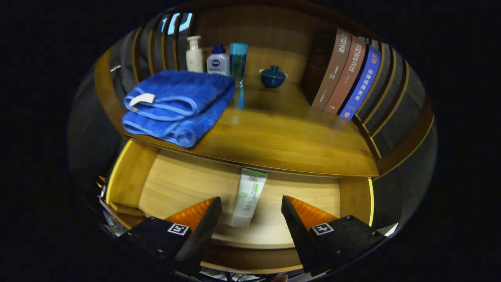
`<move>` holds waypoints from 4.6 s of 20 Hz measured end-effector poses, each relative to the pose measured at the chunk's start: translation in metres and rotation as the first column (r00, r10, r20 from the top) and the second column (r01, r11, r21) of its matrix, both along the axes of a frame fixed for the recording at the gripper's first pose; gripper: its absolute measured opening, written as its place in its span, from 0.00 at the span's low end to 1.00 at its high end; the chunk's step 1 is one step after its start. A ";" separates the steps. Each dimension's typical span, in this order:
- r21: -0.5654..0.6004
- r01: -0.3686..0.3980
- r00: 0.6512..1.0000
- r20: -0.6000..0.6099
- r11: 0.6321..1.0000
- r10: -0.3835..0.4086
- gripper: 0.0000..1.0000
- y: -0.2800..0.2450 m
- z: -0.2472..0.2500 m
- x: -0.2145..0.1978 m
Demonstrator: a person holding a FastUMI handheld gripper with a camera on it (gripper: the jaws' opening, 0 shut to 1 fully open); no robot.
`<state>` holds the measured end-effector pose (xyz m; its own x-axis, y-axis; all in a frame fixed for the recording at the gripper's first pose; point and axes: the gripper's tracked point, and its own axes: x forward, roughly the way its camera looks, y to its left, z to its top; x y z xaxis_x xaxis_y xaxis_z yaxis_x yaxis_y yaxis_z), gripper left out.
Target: Pull open the drawer, take out the items inside it, and place them on the countertop above the cabinet.
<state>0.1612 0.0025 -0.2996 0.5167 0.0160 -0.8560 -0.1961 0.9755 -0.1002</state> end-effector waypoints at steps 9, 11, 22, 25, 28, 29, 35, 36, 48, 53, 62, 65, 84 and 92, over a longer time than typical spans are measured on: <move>0.036 0.164 0.964 -0.217 0.986 -0.153 0.83 0.008 -0.065 0.005; 0.052 0.183 0.958 -0.232 0.982 -0.167 0.76 0.014 -0.070 0.007; -0.009 0.163 0.939 -0.306 0.987 -0.158 0.34 0.003 -0.078 -0.009; 0.059 0.193 0.938 -0.304 0.979 -0.167 0.26 0.016 -0.071 -0.013; 0.075 0.167 0.945 -0.297 0.983 -0.138 0.25 0.023 -0.054 -0.017; 0.079 0.149 0.949 -0.292 0.986 -0.120 0.26 0.026 -0.045 -0.020; 0.130 0.115 0.963 -0.256 0.985 -0.079 0.25 0.038 0.010 -0.043; 0.142 0.119 0.965 -0.251 0.983 -0.080 0.25 0.037 0.019 -0.047; 0.128 0.146 0.981 -0.149 0.981 -0.126 0.25 0.009 0.082 0.062; 0.068 0.168 0.975 -0.158 0.984 -0.155 0.26 0.004 0.058 0.107; -0.017 0.180 0.977 -0.109 0.984 -0.181 0.49 0.004 0.046 0.138; -0.020 0.171 0.982 -0.075 0.985 -0.172 0.80 0.004 0.053 0.136; 0.288 0.118 0.737 0.616 0.950 -0.278 1.00 -0.042 0.151 0.009; 0.268 0.036 0.662 0.715 0.963 -0.224 1.00 -0.022 0.156 -0.090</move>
<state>0.0708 -0.0193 -0.1437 0.9835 0.0298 -0.1787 -0.0200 0.9982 0.0566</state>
